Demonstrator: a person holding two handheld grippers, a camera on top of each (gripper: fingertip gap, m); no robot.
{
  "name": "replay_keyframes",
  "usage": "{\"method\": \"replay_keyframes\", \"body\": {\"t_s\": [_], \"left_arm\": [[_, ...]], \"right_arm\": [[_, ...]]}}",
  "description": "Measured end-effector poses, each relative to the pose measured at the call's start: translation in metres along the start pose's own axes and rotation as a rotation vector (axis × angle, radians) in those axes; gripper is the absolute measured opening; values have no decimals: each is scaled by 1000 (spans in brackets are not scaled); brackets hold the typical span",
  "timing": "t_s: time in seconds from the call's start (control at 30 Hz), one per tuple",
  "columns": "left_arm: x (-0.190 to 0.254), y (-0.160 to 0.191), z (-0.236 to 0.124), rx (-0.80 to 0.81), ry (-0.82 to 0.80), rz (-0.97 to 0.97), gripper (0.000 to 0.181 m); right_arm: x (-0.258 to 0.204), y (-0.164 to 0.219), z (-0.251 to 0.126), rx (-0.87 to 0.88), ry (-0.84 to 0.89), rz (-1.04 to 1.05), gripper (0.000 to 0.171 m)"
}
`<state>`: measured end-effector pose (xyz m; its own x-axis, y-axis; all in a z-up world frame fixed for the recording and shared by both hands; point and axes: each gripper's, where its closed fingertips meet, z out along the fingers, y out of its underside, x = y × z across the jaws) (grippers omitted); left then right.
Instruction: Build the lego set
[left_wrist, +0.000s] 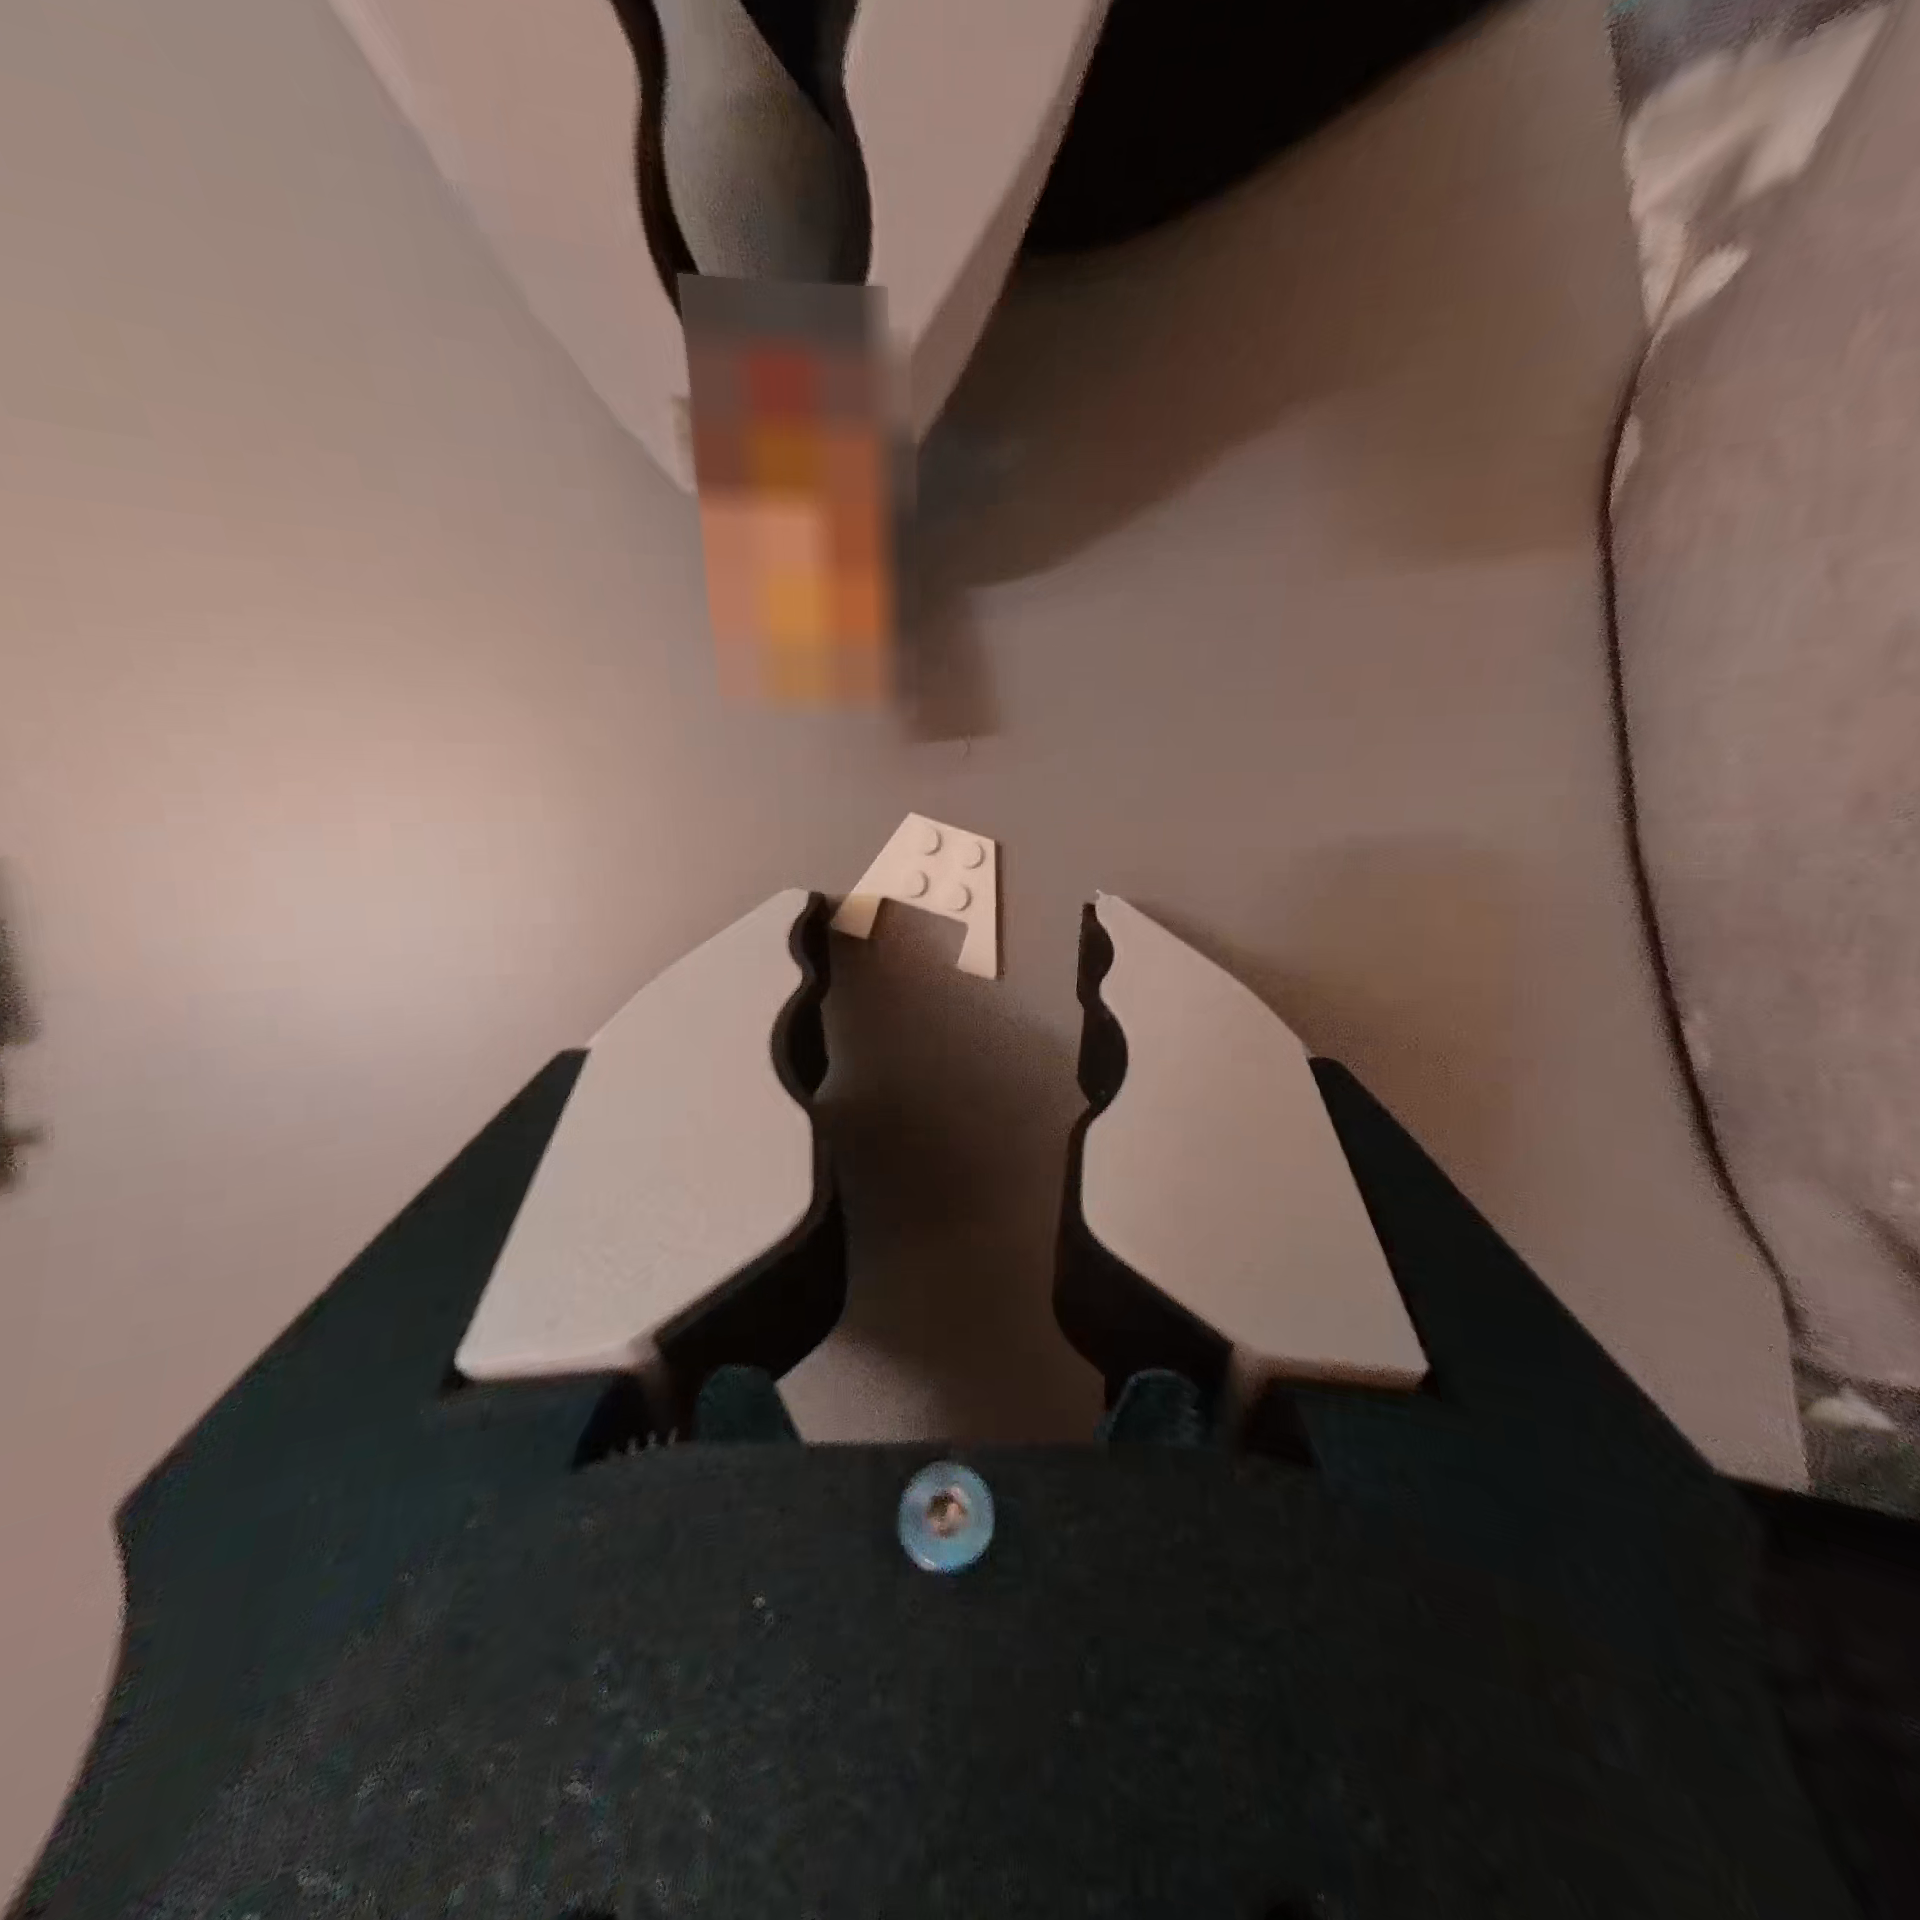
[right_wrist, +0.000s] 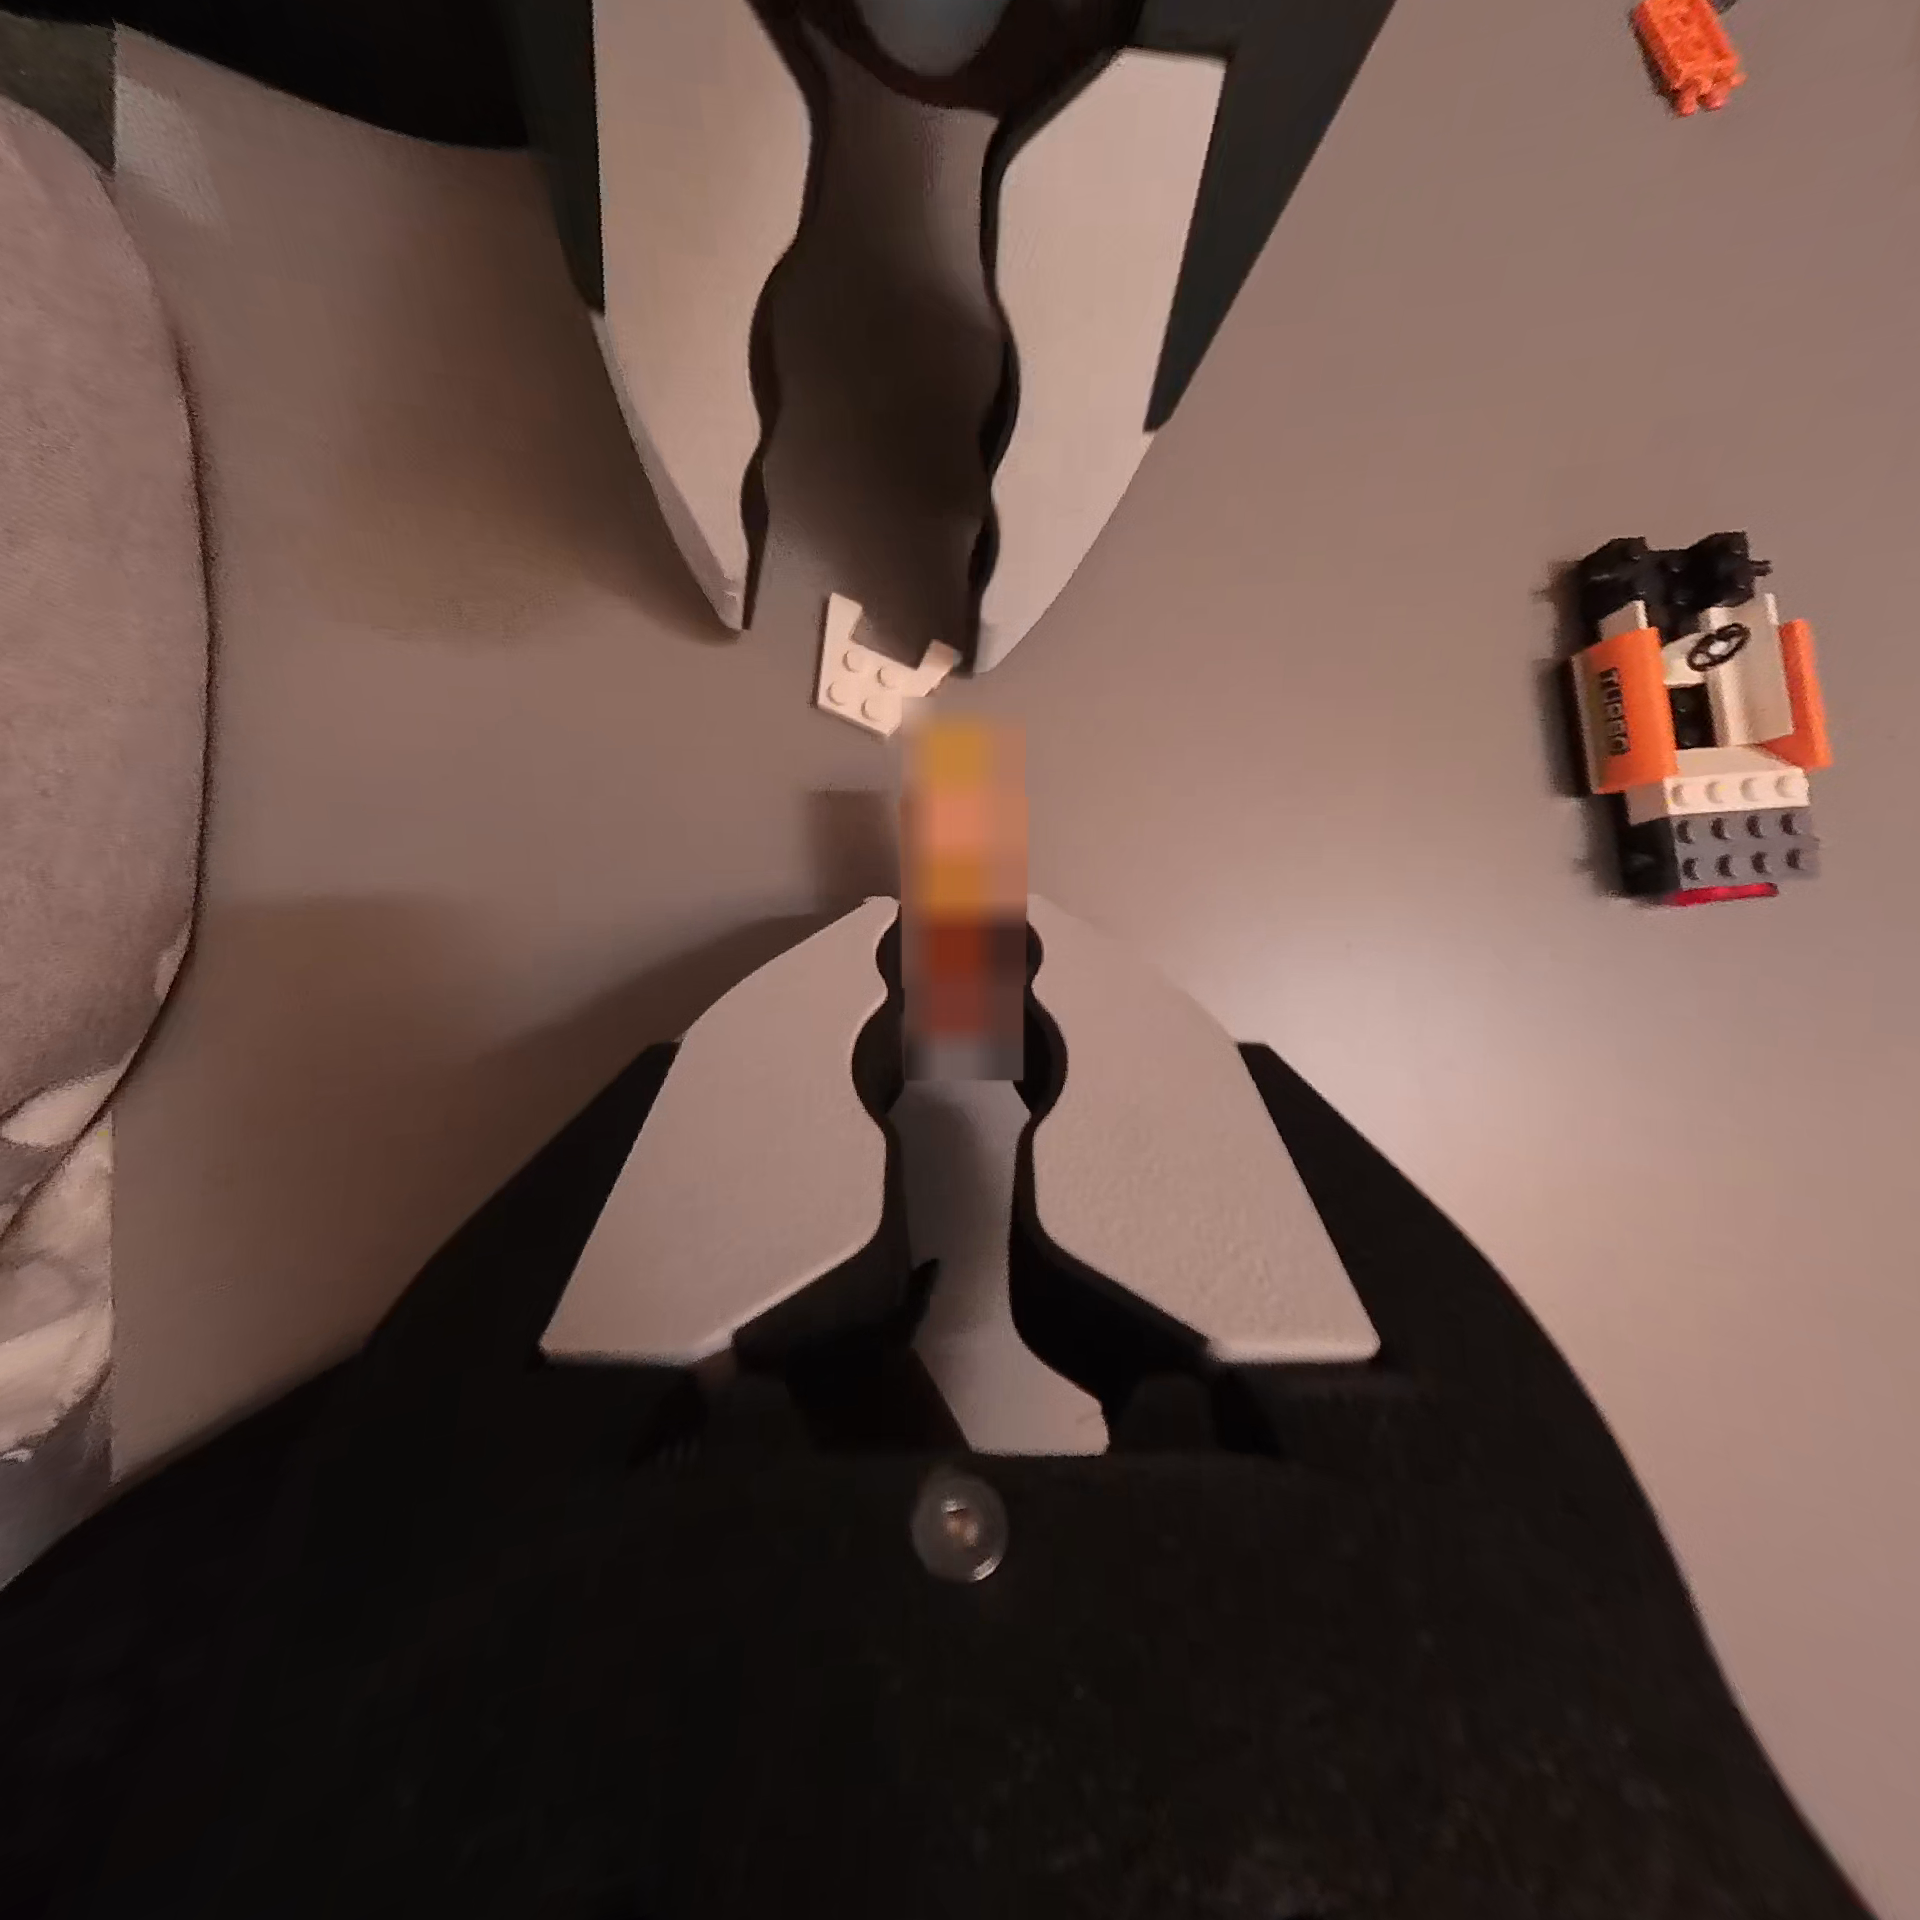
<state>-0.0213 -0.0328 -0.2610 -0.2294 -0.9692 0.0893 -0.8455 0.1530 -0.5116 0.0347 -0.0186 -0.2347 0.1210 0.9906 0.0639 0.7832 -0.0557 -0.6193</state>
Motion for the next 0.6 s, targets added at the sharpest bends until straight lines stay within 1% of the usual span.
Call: {"method": "replay_keyframes", "body": {"t_s": [0.13,0.17,0.2,0.3,0.37,0.4,0.5,0.6], "left_arm": [[-4,2,1,-91,-20,77,37],[-5,3,0,-113,-34,78,31],[-7,4,-1,-132,-46,49,30],[-24,8,-4,-142,-155,-152,30],[-37,14,-10,-106,-233,-329,29],[-39,15,-12,-65,-237,-415,30],[-29,15,-18,67,-178,-595,40],[-7,14,-20,154,-85,-673,40]], "right_arm": [[-6,4,-6,18,13,23,16],[-7,6,-7,21,17,29,16],[-7,8,-8,22,24,37,16],[-5,9,-10,34,51,69,16],[-2,8,-9,41,66,93,16],[0,9,-7,37,77,104,16],[5,8,-1,21,97,118,16],[5,3,6,19,84,109,16]]}}
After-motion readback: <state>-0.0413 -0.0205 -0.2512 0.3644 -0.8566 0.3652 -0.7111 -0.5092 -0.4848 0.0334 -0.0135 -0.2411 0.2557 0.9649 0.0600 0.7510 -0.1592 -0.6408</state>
